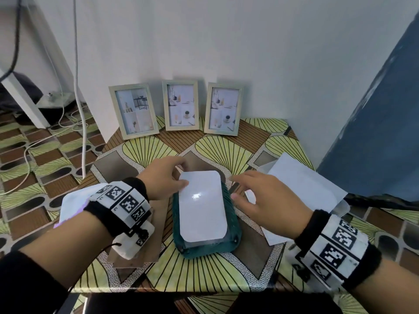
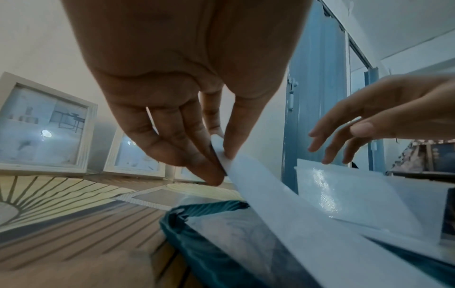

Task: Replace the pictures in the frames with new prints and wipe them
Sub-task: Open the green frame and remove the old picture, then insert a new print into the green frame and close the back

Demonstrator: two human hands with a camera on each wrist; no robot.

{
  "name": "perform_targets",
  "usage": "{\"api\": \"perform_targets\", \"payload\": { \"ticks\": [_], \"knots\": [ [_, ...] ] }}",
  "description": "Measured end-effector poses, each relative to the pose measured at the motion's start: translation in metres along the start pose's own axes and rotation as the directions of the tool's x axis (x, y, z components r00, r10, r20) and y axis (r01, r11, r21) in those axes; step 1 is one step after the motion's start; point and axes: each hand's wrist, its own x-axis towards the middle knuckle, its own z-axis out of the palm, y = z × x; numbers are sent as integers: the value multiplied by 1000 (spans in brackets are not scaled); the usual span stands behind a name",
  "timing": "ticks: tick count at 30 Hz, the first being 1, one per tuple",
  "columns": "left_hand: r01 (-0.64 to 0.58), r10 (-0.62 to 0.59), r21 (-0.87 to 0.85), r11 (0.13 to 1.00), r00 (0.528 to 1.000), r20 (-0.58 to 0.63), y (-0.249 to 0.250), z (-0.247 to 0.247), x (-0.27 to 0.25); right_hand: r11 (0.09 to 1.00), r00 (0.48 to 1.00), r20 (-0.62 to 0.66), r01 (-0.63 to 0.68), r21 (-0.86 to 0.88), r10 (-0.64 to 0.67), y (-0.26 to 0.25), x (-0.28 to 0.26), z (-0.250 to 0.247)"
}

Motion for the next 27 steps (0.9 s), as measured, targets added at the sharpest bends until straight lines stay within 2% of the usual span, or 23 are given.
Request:
{"api": "perform_targets", "payload": {
  "ticks": [3, 8, 10, 13, 17, 20, 23, 27],
  "knots": [
    [-15, 13, -74, 997, 999, -32, 2, 0, -7, 995, 997, -60, -53, -79, 49, 7, -11, -22],
    [-87, 58, -181, 980, 986, -157, 11, -1, -19, 920, 968, 88, -191, -341, 234, 32, -39, -34],
    [-106, 60, -236, 966, 979, -197, 16, -2, -24, 907, 946, 136, -231, -351, 294, 41, -49, -30],
    [-135, 62, -278, 951, 965, -256, 24, -7, -29, 931, 933, 169, -276, -237, 319, 51, -56, -20],
    [-180, 65, -338, 924, 944, -324, 39, -17, -34, 944, 943, 55, -330, -6, 329, 57, -58, -11],
    [-209, 69, -408, 889, 941, -331, 52, -22, -33, 928, 934, -35, -350, 128, 357, 60, -60, -14],
    [-182, 67, -454, 872, 964, -258, 68, -13, -23, 893, 914, -76, -367, 262, 398, 64, -60, -22],
    [-63, 35, -457, 887, 997, -71, 90, 18, 1, 848, 898, -77, -377, 373, 433, 65, -61, -29]
  ]
}}
